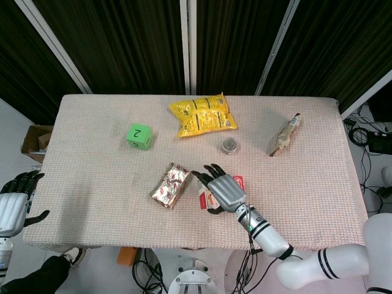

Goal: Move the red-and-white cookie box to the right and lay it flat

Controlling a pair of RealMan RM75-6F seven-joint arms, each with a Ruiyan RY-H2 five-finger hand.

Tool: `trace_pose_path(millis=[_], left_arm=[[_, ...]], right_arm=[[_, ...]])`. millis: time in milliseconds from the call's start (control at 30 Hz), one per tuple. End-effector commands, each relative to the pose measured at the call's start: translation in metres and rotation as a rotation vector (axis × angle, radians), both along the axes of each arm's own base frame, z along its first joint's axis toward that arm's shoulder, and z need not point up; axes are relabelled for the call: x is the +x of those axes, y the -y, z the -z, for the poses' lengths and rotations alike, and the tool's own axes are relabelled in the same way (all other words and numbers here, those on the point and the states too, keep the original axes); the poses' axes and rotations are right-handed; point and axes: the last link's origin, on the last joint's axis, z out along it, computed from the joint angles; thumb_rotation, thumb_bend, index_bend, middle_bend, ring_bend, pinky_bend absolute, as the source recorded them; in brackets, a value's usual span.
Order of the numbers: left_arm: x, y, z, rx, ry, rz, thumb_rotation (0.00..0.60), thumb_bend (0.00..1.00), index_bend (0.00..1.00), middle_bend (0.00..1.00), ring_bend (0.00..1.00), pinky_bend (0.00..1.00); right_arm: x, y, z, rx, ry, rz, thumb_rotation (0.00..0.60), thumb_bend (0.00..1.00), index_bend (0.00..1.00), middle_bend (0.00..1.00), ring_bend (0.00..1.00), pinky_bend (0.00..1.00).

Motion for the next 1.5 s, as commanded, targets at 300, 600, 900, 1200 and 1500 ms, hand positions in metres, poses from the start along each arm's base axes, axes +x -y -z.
trace_pose_path(millis=[300, 600, 900, 1200, 1500], left_arm=[[0.012, -0.011, 0.014, -0.024, -0.012, 0.044, 0.6, 0.07, 0.18, 0.15, 0.12, 0.24], [0.011, -0.011, 0.018, -0.026, -0.013, 0.047, 0.6, 0.07, 0.19, 0.15, 0.12, 0.24], [0.01, -0.008, 0.014, -0.02, -0.029, 0.042, 0.6, 0.07, 0.19, 0.15, 0.12, 0.24], [0.012, -0.011, 0.02, -0.032, -0.021, 0.052, 0.6, 0.07, 0.2, 0.15, 0.12, 0.24], [0.014, -0.012, 0.02, -0.036, -0.025, 0.061, 0.6, 0.07, 0.2, 0.15, 0.12, 0.24]], right_arm=[[-0.073, 0.028, -0.031, 0.103, 0.736, 0.071, 0.6, 0.45, 0.0, 0.59, 0.09, 0.0], [-0.102, 0.042, -0.021, 0.476, 0.899, 0.271, 0.6, 0.45, 0.0, 0.74, 0.23, 0.0], [-0.126, 0.054, -0.018, 0.539, 0.807, 0.23, 0.6, 0.45, 0.0, 0.75, 0.24, 0.0], [-0.13, 0.05, -0.019, 0.543, 0.747, 0.197, 0.6, 0.44, 0.0, 0.74, 0.24, 0.0], [-0.147, 0.036, -0.041, 0.477, 0.733, 0.211, 0.6, 0.4, 0.0, 0.7, 0.23, 0.0]])
